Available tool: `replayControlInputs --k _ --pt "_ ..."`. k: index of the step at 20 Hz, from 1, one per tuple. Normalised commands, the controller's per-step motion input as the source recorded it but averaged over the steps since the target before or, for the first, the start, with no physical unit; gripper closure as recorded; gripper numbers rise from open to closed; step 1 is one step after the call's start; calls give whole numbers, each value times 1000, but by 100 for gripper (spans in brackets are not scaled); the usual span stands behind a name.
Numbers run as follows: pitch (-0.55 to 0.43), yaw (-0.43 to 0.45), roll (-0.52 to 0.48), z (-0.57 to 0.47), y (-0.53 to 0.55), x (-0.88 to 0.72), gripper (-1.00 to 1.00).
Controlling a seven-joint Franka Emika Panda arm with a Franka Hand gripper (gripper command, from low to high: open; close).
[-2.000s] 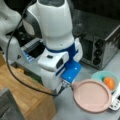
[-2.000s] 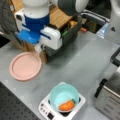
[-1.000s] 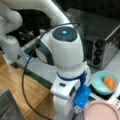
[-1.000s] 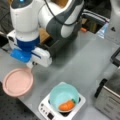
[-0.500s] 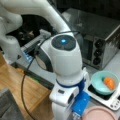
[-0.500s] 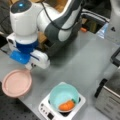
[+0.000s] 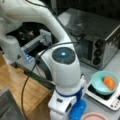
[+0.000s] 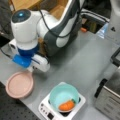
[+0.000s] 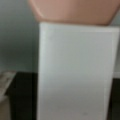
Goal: Pick up the pan. Place the pan on the table. Pick up the bowl. Place the bowl on the stove.
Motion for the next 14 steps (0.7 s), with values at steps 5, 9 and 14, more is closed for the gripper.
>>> replayControlInputs --k 5,9,14 --pt "-172 27 -95 -120 -24 -227 100" --pt "-202 25 -104 -118 -16 -260 100" --pt "-238 21 -138 -121 -4 -271 100"
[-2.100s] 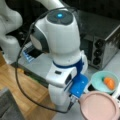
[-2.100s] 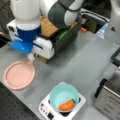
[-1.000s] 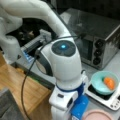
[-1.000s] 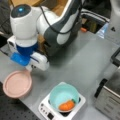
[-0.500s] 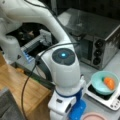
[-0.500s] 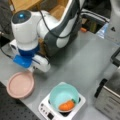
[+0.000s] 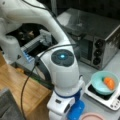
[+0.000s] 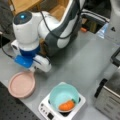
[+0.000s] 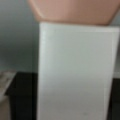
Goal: Pick up the pan. Place the pan on the table. Pick up the bowl. Place the bowl on the stove.
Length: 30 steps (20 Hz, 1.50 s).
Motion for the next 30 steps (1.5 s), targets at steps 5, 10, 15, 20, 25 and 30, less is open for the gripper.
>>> replayControlInputs --k 5,10,15,20,25,30 --pt "-246 21 -172 -155 17 -333 100" --pt "-237 37 -214 -226 39 -355 100" --pt "-186 63 -193 -249 56 -340 100" --pt "-186 53 -187 -148 37 -283 100" --pt "-186 39 -176 -115 21 -299 100" --pt "-176 39 -191 -136 3 -322 -100"
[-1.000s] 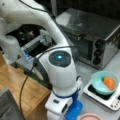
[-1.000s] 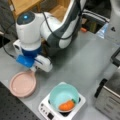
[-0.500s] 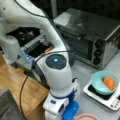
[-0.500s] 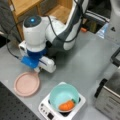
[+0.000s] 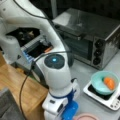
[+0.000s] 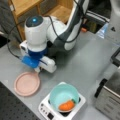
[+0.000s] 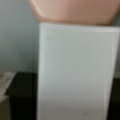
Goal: Pick up the pan. Place the pan on the table. Pick up the bowl. Place the bowl on the stove.
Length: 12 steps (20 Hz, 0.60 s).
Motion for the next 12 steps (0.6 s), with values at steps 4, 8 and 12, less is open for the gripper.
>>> replayControlInputs --k 4,8,12 --pt "-167 48 -184 -145 19 -348 -100" --pt "-160 39 -179 -130 53 -375 -100" --pt "-158 35 -173 -116 65 -394 -100"
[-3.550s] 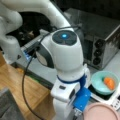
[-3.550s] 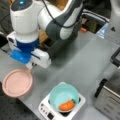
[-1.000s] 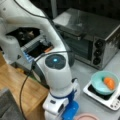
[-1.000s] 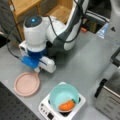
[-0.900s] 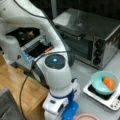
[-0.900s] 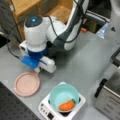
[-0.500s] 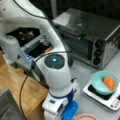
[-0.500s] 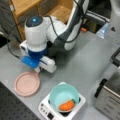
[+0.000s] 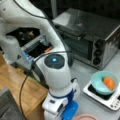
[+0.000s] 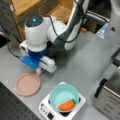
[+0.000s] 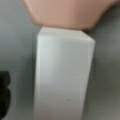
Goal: Pick up the pan. Place the pan on the table. Pick up the bowl. Place the bowl on the stove.
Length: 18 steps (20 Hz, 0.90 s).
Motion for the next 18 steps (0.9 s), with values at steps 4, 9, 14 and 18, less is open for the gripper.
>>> replayControlInputs --k 4,9,14,18 --pt "-160 31 -168 -117 76 -398 -100" --pt "-142 30 -168 -91 88 -403 -100" --pt "-79 35 -174 -30 85 -378 -100" --pt "7 44 -192 71 112 -291 -100"
